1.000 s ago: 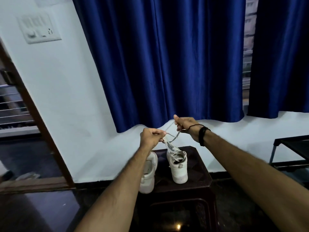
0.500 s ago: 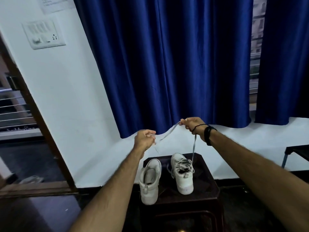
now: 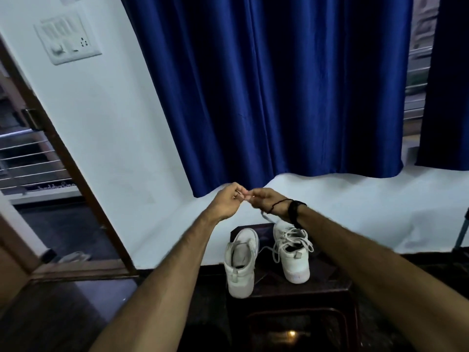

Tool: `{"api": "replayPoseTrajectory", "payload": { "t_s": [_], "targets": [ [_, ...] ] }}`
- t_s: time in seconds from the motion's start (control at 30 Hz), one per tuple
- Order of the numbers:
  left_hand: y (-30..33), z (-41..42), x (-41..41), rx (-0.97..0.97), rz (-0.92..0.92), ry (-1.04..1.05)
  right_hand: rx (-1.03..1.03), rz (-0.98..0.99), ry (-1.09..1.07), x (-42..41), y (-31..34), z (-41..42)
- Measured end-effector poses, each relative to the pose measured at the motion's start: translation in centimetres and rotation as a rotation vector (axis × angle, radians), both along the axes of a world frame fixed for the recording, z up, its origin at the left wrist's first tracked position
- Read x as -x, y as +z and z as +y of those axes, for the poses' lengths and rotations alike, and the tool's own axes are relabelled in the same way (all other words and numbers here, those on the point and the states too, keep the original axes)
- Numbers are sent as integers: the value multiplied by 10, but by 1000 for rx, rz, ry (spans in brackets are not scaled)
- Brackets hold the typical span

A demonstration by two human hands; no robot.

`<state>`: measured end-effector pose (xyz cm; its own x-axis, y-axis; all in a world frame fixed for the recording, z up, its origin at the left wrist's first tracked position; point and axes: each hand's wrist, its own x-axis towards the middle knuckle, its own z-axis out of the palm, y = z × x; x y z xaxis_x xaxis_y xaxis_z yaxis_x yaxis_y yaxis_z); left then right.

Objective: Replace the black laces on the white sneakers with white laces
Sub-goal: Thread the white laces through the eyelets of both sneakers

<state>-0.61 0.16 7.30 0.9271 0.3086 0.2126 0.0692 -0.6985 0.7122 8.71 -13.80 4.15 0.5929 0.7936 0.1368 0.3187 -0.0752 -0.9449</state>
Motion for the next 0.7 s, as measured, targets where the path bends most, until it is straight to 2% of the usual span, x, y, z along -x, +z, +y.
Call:
{"api": "replayPoseTrajectory", "payload": {
  "t_s": [0.13, 0.2, 0.27, 0.3, 0.33, 0.4, 0.43, 0.5, 0.63, 0.7],
  "targets": [
    [-19, 13, 11, 21, -27, 148, 128, -195, -176, -5, -10, -2],
    [-28, 15, 17, 137, -91, 199, 327, -324, -282, -6, -14, -1],
    [-37, 15, 21, 267, -108, 194, 550, -470, -272, -4, -20, 1],
    [-42, 15, 21, 320, -95, 180, 555, -487, -193, -4, -25, 5],
    [-46, 15, 21, 355, -74, 164, 475, -430, -96, -3, -30, 9],
    [-54, 13, 16, 384, -42, 158, 250, -184, 43, 5, -41, 18],
    [-58, 12, 14, 384, -39, 174, 189, -128, 49, 9, -45, 23],
    [-64, 14, 10, 381, -52, 228, 160, -133, -13, 7, -52, 33],
    [-91, 34, 4, 433, -86, 373, 166, -270, -221, -7, -69, 42],
    [-107, 45, 1, 289, -6, 489, 173, -263, -341, -14, -77, 44]
  ]
}}
